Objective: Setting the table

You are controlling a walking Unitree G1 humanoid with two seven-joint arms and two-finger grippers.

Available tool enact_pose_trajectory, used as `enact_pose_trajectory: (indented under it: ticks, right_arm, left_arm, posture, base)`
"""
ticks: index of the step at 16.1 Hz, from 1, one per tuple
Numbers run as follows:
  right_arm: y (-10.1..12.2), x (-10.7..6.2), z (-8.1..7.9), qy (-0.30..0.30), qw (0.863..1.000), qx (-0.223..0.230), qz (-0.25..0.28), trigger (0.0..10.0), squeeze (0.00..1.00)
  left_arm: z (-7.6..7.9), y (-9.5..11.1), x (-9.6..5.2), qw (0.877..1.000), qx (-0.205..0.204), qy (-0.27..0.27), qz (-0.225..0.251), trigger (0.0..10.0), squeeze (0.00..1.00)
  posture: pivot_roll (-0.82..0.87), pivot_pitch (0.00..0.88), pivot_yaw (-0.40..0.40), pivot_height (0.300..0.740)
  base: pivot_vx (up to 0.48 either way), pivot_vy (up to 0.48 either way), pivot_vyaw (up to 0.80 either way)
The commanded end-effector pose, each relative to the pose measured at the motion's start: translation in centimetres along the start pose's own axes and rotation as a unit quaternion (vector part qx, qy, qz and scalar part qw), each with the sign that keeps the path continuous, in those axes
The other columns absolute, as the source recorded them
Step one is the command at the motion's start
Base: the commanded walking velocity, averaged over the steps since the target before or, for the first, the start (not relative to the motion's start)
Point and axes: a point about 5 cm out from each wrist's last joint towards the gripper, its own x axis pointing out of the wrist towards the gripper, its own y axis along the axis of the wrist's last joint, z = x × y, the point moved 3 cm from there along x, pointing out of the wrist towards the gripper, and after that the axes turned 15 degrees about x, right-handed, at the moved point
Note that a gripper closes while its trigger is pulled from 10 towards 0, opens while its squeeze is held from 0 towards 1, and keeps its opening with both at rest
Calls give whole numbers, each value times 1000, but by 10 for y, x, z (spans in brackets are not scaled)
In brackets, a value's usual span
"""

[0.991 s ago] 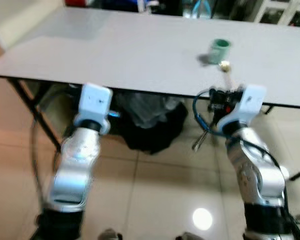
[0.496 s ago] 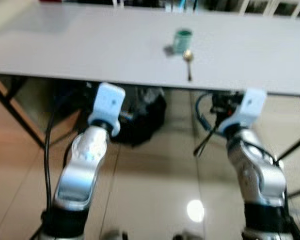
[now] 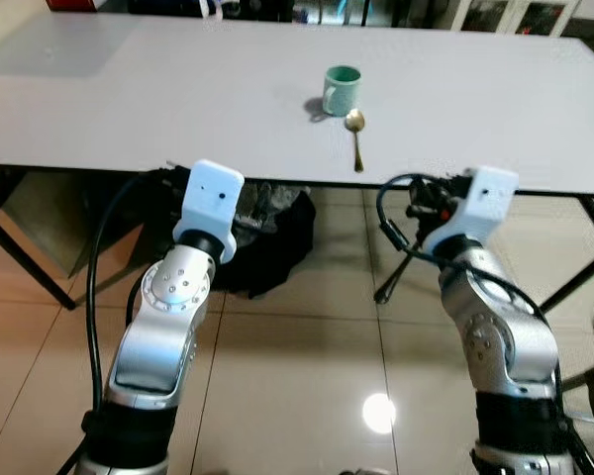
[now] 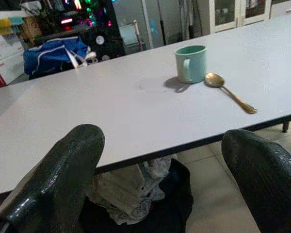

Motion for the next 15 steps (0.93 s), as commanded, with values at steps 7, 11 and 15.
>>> enact_pose_trajectory:
  ticks: [7, 11, 15]
  right_arm:
    - [1, 5, -7, 21, 1000, 5, -14, 10000, 0]
    - [0, 5, -7, 21, 1000, -3, -21, 10000, 0]
    - [4, 8, -3, 15, 1000, -7, -16, 10000, 0]
  left_arm:
    - [-6, -1, -5, 1000, 0, 8, -4, 10000, 0]
    - [-6, -1, -7, 1000, 1, 7, -6, 10000, 0]
    - [-6, -1, -8, 1000, 5, -1, -5, 10000, 0]
  posture:
    - [-33, 99, -36, 740]
    - [-29, 105, -30, 740]
    - [-24, 108, -26, 740]
  base:
    - [402, 0, 0]
    - [428, 0, 0]
    - [425, 0, 0]
